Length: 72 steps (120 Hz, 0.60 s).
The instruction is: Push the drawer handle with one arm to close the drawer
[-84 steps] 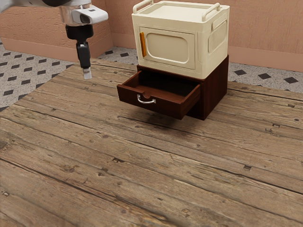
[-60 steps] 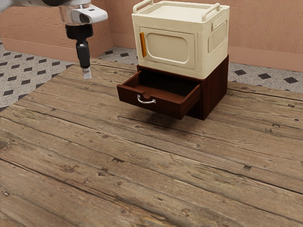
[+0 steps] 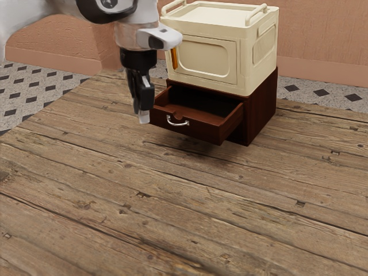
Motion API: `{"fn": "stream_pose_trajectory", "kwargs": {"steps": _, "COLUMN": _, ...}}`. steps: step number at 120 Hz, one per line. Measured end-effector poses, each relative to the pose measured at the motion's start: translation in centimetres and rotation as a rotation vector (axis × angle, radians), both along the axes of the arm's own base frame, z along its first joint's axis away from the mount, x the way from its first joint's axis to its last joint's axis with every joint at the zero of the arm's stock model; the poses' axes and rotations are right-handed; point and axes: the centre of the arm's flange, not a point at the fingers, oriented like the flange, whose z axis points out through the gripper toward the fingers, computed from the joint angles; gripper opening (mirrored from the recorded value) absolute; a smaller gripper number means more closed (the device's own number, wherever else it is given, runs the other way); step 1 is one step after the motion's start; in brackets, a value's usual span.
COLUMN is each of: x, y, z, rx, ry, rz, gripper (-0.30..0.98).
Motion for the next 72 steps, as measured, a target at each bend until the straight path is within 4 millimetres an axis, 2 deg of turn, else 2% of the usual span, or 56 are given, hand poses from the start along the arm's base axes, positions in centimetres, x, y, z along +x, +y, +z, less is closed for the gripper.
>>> {"fn": "stream_pose_trajectory", "kwargs": {"steps": 6, "x": 1.4, "y": 1.0, "z": -2.8, "rx": 0.005, "ry": 0.055, "rz": 0.089, "gripper": 0.21}}
{"fn": "stream_pose_trajectory", "kwargs": {"steps": 18, "x": 5.3, "y": 6.4, "z": -8.6, "rx": 0.01, "ry": 0.161, "rz": 0.319, "gripper": 0.07}}
{"fn": "stream_pose_trajectory", "kwargs": {"steps": 40, "x": 9.7, "y": 9.7, "z": -16.6, "rx": 0.039, "ry": 0.213, "rz": 0.595, "gripper": -0.04}}
{"fn": "stream_pose_trajectory", "kwargs": {"steps": 48, "x": 10.9, "y": 10.7, "z": -18.1, "rx": 0.043, "ry": 0.19, "rz": 0.679, "gripper": -0.06}}
{"fn": "stream_pose_trajectory", "kwargs": {"steps": 72, "x": 13.5, "y": 11.9, "z": -19.6, "rx": 0.015, "ry": 0.086, "rz": 0.834, "gripper": -0.09}}
